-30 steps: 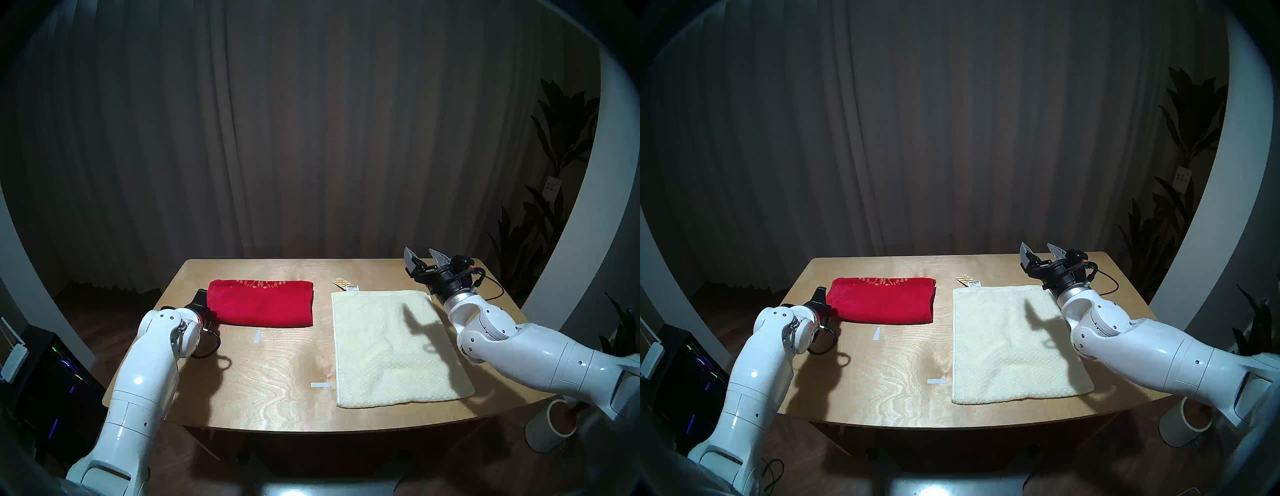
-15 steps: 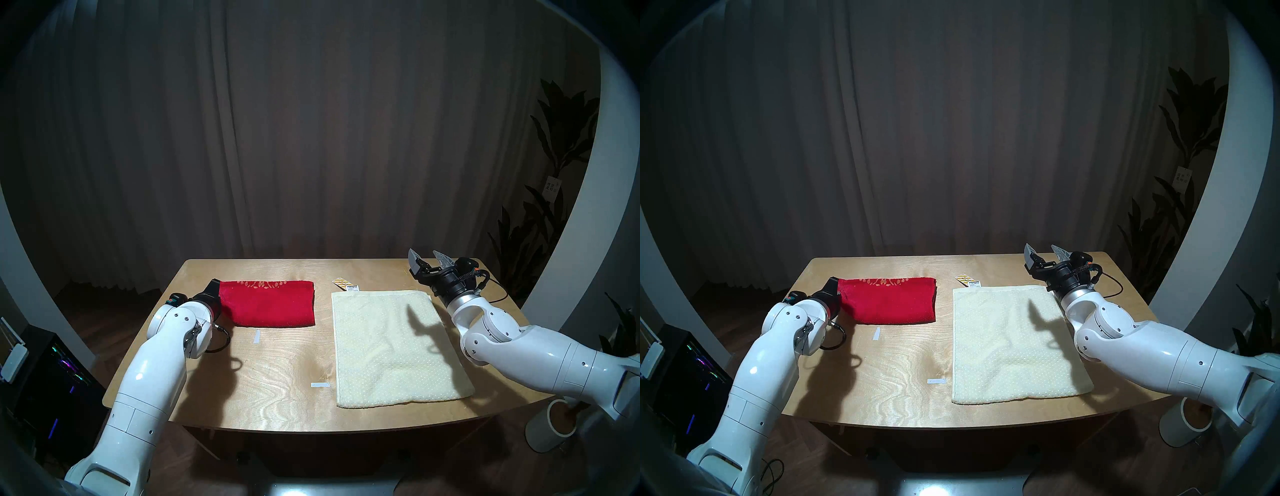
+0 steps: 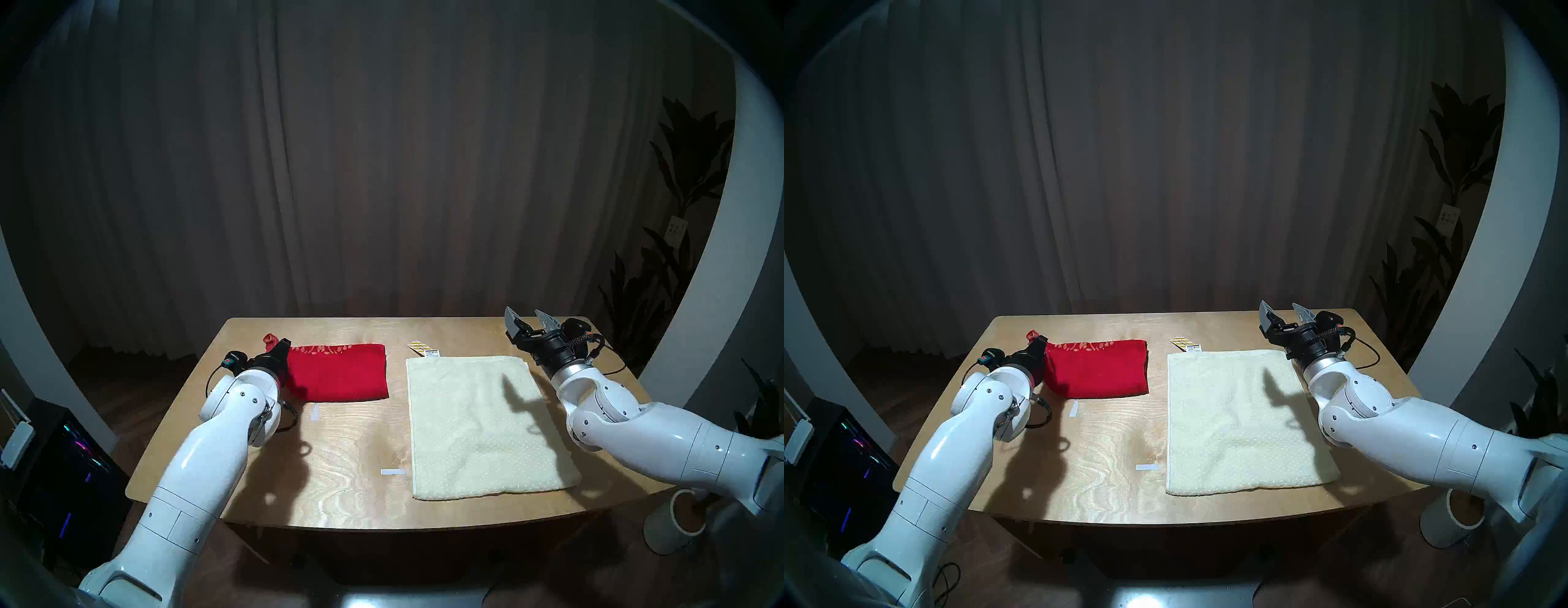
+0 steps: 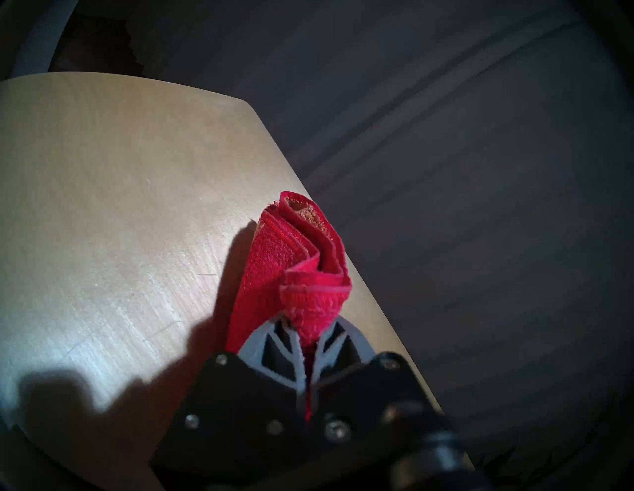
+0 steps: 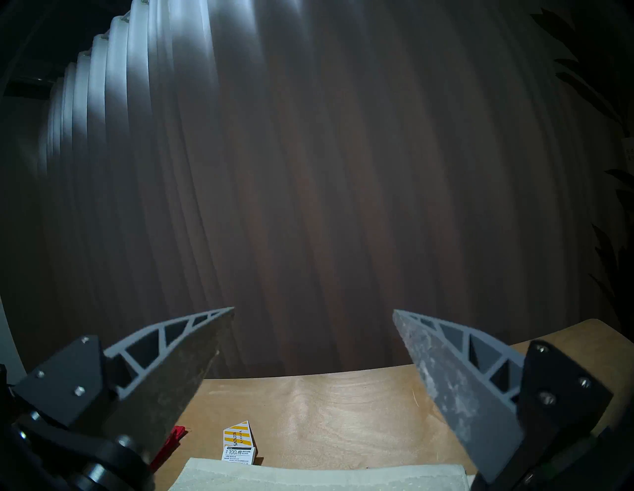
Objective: Fold each towel twice and stack them on table
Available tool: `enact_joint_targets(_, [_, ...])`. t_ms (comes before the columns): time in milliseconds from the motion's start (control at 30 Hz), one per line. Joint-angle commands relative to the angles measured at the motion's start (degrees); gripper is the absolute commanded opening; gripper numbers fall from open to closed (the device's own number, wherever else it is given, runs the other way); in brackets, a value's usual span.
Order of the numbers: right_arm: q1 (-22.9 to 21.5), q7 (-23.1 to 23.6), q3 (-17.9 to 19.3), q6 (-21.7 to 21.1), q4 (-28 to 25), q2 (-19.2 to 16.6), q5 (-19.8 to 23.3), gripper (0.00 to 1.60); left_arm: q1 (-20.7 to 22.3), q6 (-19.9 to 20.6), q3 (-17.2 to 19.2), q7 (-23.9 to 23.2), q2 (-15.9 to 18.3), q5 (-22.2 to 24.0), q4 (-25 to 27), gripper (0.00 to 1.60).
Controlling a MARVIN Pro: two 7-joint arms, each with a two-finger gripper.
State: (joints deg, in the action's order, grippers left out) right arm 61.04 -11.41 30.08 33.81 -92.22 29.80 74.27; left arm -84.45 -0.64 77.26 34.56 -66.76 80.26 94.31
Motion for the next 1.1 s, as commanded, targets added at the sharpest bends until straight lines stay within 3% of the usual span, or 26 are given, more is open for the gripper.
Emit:
enact_joint_targets(0, [0.30,-0.05,0.47,1.37,-0.52,-0.60,0.24,1.60,3.03,0.58,-2.25,-0.98,-0.87,-1.23,1.64,0.00])
enact_joint_targets(733, [-0.66,1.45,0.05,0.34,1.00,-1.96,-1.40,1.60,4.06,1.07,-10.48,-3.34,-1.30,-7.53,4.03,0.00])
enact_joint_targets(1067, [-0.59,2.19,-0.19,-0.02,1.10,-2.88,-1.94,1.60,6.12,2.45,-14.53,-4.38,-2.62,-9.00,1.38,0.00])
